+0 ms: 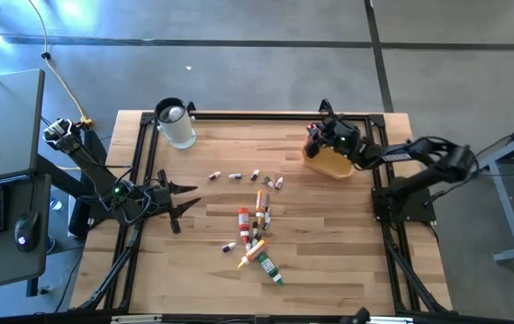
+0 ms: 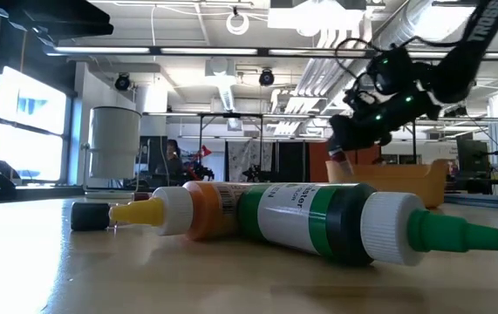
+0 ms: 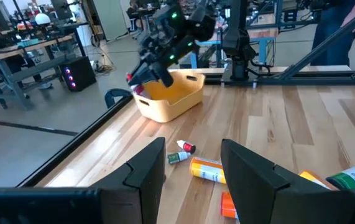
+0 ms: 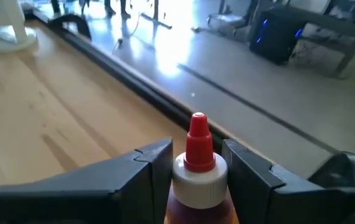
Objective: Pick & Place food coloring
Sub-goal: Put the large red food coloring bottle into the yellow bin
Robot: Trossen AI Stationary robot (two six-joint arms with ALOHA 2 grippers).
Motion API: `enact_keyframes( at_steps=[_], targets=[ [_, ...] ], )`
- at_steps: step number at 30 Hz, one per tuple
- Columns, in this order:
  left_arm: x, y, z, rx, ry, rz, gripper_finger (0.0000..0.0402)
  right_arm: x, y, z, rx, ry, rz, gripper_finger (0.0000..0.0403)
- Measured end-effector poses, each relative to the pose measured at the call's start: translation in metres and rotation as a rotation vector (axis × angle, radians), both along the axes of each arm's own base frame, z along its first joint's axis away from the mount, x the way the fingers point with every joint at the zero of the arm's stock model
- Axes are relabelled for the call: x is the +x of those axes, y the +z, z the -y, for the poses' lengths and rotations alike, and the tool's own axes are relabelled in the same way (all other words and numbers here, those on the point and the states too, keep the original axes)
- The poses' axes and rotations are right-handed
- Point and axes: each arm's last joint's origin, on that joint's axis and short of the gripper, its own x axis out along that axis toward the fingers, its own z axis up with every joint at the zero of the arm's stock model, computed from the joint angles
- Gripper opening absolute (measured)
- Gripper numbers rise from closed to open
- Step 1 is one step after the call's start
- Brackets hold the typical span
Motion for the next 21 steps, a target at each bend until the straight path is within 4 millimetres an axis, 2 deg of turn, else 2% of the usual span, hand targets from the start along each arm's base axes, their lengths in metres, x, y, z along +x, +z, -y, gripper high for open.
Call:
enact_keyframes(
  at_steps=[4, 7, 11, 21],
  targets=[
    [0.0, 0.0, 0.0, -0.001, -0.008, -0.001, 0.0153, 0.014, -0.007, 0.011, 0.01, -0.015, -0.028, 0.0126],
    [0.0, 0.0, 0.0, -0.002, -0.009, -0.001, 0.0153, 0.019, -0.004, 0.016, -0.011, -0.047, 0.021, 0.0126],
    [0.0, 0.0, 0.0, -0.002, -0.009, -0.001, 0.0153, 0.02, -0.002, 0.017, -0.012, -0.056, 0.062, 0.0126],
    [0.0, 0.0, 0.0, -0.007, -0.009, 0.001, 0.0153, 0.018, -0.01, 0.015, 0.027, -0.064, -0.013, 0.0131]
  ],
)
